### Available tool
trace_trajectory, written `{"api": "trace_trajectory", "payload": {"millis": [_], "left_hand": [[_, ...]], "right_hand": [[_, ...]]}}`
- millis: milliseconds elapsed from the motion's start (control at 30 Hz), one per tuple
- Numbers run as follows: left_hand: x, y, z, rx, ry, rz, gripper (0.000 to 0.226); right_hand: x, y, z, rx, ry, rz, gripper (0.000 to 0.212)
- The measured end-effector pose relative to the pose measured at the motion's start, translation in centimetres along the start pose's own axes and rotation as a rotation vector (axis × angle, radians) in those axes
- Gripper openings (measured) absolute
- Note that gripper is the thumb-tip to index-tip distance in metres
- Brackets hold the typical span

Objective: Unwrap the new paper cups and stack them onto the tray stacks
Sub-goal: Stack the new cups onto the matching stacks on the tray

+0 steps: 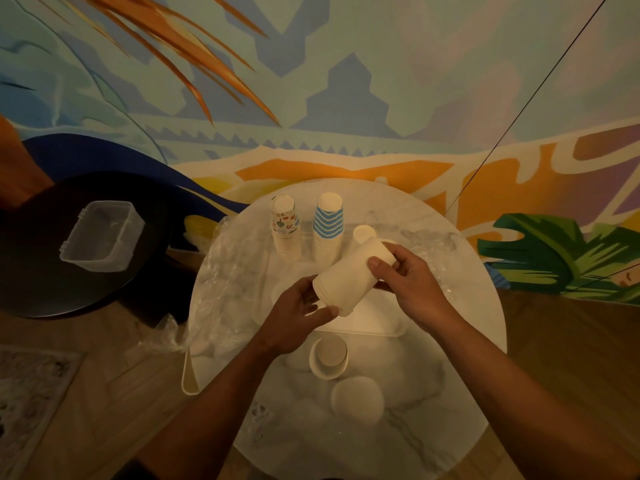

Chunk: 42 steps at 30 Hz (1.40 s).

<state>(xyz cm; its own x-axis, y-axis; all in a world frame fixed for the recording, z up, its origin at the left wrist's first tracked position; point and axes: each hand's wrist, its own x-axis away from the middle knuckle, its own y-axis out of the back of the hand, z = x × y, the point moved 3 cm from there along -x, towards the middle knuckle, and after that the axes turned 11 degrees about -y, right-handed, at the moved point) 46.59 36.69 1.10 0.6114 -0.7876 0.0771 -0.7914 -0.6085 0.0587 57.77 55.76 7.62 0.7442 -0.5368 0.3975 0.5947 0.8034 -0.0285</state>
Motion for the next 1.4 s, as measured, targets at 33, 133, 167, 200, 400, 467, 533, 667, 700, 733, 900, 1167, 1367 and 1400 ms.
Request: {"api": "trace_trajectory", "payload": {"millis": [33, 133, 167, 200, 400, 467, 533, 667, 700, 733, 900, 1167, 1367, 1400], "left_hand": [[0.1, -0.1, -0.1, -0.018, 0.008, 0.012, 0.073], [0.7, 0.1, 0.1, -0.050, 0.023, 0.026, 0.077], [1.0, 0.2, 0.3, -0.060, 0.024, 0.031, 0.076], [1.2, 0.3, 0.4, -0.070, 0.025, 0.037, 0.075], [2.3, 0.6, 1.4, -0.125, 0.035, 0.056, 0.054], [2.7, 0.6, 1.8, -0.131, 0.034, 0.051, 0.047], [3.0, 0.7, 2.1, -0.136, 0.034, 0.044, 0.044], [3.7, 0.9, 2.7, -0.130, 0.045, 0.036, 0.042], [3.9, 1.0, 2.9, -0.125, 0.048, 0.028, 0.042], [4.0, 1.0, 3.0, -0.122, 0.049, 0.022, 0.041], [4.6, 1.4, 3.5, -0.121, 0.058, -0.004, 0.038], [5.9, 1.3, 4.3, -0.218, 0.041, 0.067, 0.052], [6.4, -1.3, 4.5, -0.422, -0.095, 0.244, 0.077], [6.2, -1.7, 4.4, -0.449, -0.114, 0.248, 0.074]], "right_hand": [[-0.1, 0.2, 0.6, 0.035, 0.044, -0.035, 0.032], [-1.1, 1.3, 2.6, 0.184, 0.178, -0.141, 0.039], [-1.6, 1.7, 3.1, 0.228, 0.210, -0.169, 0.044], [-2.2, 2.1, 3.5, 0.268, 0.233, -0.195, 0.049], [-7.0, 2.9, 3.4, 0.519, 0.345, -0.279, 0.055], [-8.9, 2.7, 2.3, 0.592, 0.321, -0.275, 0.059], [-10.6, 2.3, 0.8, 0.663, 0.262, -0.256, 0.059], [-12.9, 2.2, -2.6, 0.755, 0.174, -0.220, 0.058], [-13.3, 2.3, -3.4, 0.756, 0.147, -0.206, 0.058], [-13.6, 2.4, -4.1, 0.746, 0.125, -0.198, 0.059], [-14.2, 2.8, -5.5, 0.736, 0.063, -0.164, 0.064], [-6.6, 2.2, -6.5, 0.647, 0.127, -0.121, 0.056], [-0.5, 2.4, -10.2, 0.703, 0.095, -0.028, 0.041], [0.1, 2.4, -10.9, 0.707, 0.071, -0.011, 0.039]]}}
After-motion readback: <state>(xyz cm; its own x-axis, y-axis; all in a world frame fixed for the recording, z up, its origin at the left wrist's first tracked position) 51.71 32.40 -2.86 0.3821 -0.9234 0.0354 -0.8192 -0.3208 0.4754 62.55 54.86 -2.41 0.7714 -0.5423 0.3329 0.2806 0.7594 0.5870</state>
